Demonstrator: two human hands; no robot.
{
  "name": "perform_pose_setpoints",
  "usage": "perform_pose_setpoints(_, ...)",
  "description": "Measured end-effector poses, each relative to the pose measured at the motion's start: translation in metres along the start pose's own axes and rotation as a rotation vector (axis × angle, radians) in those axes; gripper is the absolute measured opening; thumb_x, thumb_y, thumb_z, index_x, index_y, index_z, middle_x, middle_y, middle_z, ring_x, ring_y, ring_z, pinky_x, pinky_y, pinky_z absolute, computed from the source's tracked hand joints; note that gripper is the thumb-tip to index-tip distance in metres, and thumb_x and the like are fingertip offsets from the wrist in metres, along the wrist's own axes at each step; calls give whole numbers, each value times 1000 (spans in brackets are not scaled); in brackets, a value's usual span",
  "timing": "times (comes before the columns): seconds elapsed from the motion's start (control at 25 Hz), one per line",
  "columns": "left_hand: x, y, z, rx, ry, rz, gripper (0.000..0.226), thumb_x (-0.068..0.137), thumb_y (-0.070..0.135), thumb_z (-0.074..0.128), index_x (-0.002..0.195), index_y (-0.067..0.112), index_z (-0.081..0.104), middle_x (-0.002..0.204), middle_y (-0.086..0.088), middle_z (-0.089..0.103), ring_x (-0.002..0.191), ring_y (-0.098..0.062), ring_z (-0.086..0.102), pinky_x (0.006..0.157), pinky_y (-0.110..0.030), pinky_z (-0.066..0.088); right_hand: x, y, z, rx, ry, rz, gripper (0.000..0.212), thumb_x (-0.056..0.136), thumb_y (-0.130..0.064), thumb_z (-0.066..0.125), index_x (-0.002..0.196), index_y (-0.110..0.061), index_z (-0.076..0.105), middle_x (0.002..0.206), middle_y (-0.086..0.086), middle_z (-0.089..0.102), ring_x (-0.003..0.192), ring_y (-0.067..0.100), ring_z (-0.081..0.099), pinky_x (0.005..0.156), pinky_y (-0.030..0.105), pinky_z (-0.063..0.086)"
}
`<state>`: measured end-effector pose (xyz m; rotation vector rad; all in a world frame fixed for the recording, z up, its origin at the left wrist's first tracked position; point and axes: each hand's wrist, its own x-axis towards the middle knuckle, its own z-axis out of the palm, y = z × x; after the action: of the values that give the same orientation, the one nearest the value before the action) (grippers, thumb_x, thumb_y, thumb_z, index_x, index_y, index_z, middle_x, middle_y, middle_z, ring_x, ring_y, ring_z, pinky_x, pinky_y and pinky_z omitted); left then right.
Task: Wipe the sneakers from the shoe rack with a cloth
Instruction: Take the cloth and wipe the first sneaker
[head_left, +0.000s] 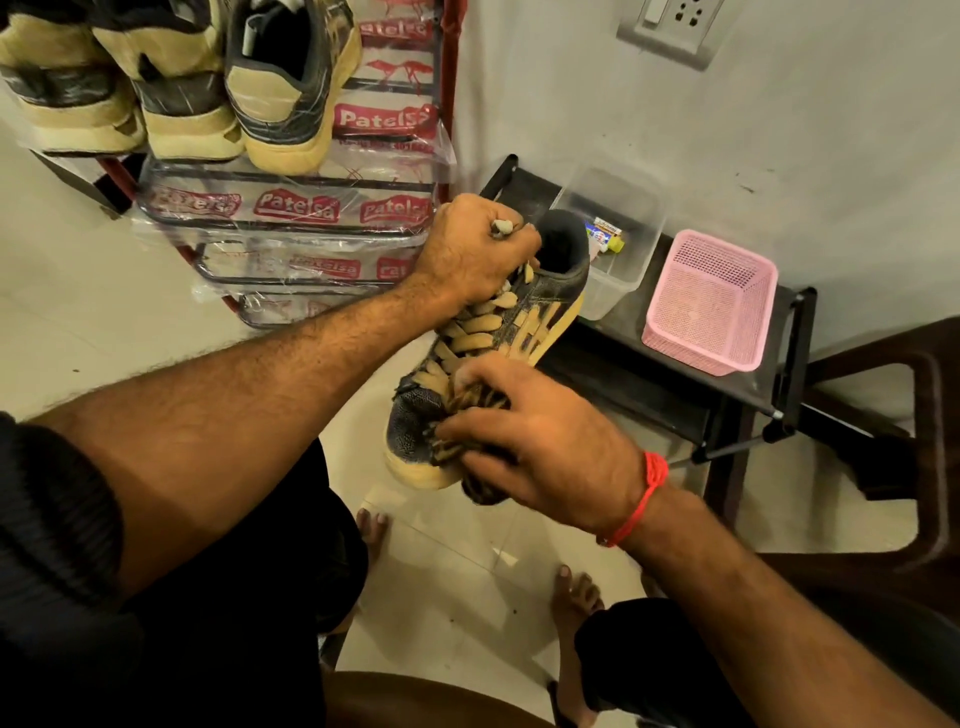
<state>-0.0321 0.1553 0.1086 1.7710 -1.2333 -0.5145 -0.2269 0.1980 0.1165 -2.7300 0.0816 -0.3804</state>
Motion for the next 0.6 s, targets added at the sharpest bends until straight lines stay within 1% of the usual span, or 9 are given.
perform_pose_setpoints(0.04, -4, 2, 0, 12, -18, 19, 37, 86, 25, 61, 52, 10, 60, 50, -5, 59, 46, -10, 50, 44, -33, 45, 0, 6, -5, -23, 14, 1, 29, 87, -24, 58, 108, -10, 72, 120, 18, 56, 103, 34, 59, 81, 48, 55)
perform_pose_setpoints(0.12, -6, 8, 1, 2, -13, 42, 38, 82, 23, 60, 47, 15, 46, 44, 3, 40, 42, -6, 32, 41, -28, 32, 0, 29, -22, -113, 183, 134, 28, 85, -20, 59, 106, -7, 72, 117, 20, 58, 101, 35, 60, 79, 51, 56)
perform_pose_setpoints(0.16, -5, 10, 1, -8, 10, 45, 39, 81, 22, 60, 46, 19, 43, 44, 7, 36, 41, -6, 29, 41, -25, 29, 0, 40, -34, -152, 266, 233, 28, 85, -20, 60, 106, -6, 72, 116, 20, 57, 102, 34, 59, 80, 51, 56)
perform_pose_setpoints(0.24, 0, 12, 0, -17, 60, 24, 40, 80, 21, 61, 45, 22, 41, 43, 8, 34, 40, -6, 29, 41, -22, 29, -3, 43, -39, -151, 323, 337, 27, 86, -21, 61, 106, -6, 72, 115, 17, 56, 102, 32, 59, 81, 50, 55)
perform_pose_setpoints(0.28, 1, 12, -1, -10, 70, 12, 41, 81, 20, 61, 45, 22, 42, 43, 8, 35, 39, -6, 29, 41, -22, 29, -2, 32, -32, -120, 289, 304, 25, 85, -20, 62, 104, -7, 72, 115, 16, 56, 100, 31, 59, 79, 49, 55)
perform_pose_setpoints(0.4, -1, 9, -2, 50, 39, 19, 41, 84, 18, 62, 47, 20, 44, 43, 9, 36, 38, -6, 32, 40, -20, 30, 1, -8, 0, -66, 29, 36, 25, 87, -20, 58, 105, -10, 71, 117, 15, 57, 97, 34, 59, 71, 48, 56)
perform_pose_setpoints(0.44, -2, 8, -3, 52, 14, 28, 41, 84, 18, 63, 47, 19, 45, 44, 7, 37, 39, -6, 32, 40, -20, 30, 3, -2, -3, -74, 25, 18, 26, 87, -21, 56, 105, -8, 71, 115, 17, 58, 96, 35, 59, 70, 48, 56)
perform_pose_setpoints(0.48, -2, 7, -4, 39, -3, 33, 40, 84, 18, 63, 48, 18, 45, 45, 6, 37, 40, -6, 31, 40, -21, 30, 4, 13, -10, -86, 97, 69, 27, 86, -20, 56, 103, -6, 72, 113, 18, 59, 95, 36, 60, 71, 48, 56)
perform_pose_setpoints(0.6, -3, 10, -3, -35, -16, 42, 39, 82, 19, 61, 48, 20, 44, 46, 6, 37, 43, -7, 32, 42, -23, 31, -7, 70, -39, -196, 413, 405, 22, 83, -13, 64, 101, -3, 73, 111, 19, 58, 96, 33, 60, 82, 45, 54)
